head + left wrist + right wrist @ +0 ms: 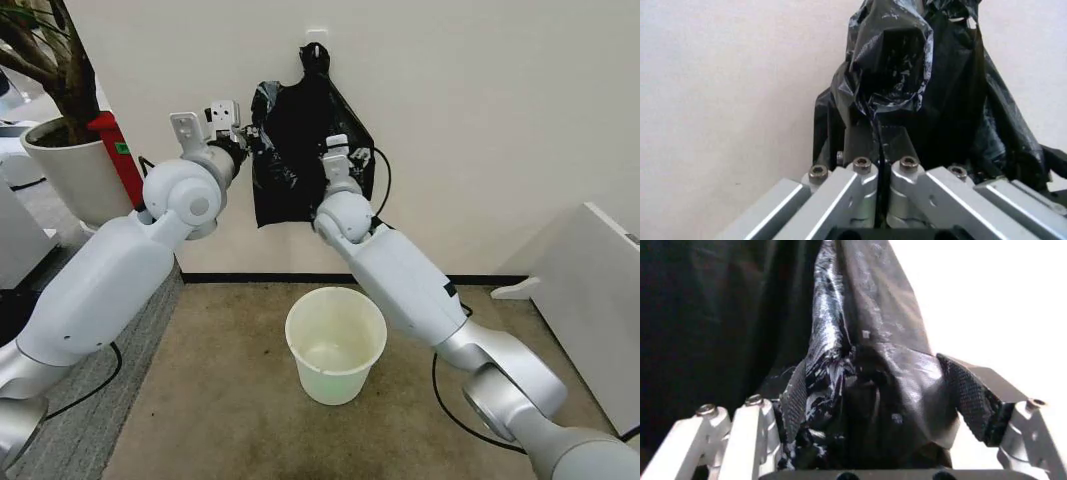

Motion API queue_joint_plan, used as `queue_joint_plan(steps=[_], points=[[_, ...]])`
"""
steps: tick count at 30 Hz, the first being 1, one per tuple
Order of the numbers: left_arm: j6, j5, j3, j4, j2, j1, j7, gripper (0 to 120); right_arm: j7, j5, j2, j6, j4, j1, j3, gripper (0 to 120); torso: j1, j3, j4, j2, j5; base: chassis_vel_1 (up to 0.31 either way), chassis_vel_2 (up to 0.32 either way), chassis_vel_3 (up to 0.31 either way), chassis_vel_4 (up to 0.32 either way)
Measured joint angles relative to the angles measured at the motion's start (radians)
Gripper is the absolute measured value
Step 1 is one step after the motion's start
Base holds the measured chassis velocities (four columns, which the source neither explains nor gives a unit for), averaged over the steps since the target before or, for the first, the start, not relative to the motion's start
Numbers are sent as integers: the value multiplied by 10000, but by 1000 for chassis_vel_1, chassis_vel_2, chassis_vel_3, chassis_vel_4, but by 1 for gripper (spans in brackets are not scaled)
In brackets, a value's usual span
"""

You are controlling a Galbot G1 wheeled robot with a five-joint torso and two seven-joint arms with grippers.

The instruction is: Place the garbage bag over the trash bin.

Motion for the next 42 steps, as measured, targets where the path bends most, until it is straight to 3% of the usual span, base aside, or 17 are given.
queue_joint_plan(steps=[4,13,31,42], points=[[-2,67,0,15,2,25,22,0,36,148,-207,48,261,-84,13,68,0,0,-1,0,1,0,0,0,0],[-12,107,2,5,119,83,64,0,97,366,-566,94,842,-294,132,85,0,0,0,0,0,0,0,0,0],[-25,282,-95,-132,473,486,221,0,547,1833,-1859,15,3031,-715,302,95,0,-1,0,0,-1,0,0,0,0],[-37,303,-97,-112,485,495,224,0,134,2307,-2535,234,4027,-1458,549,97,0,-1,-1,1,0,0,0,0,0]])
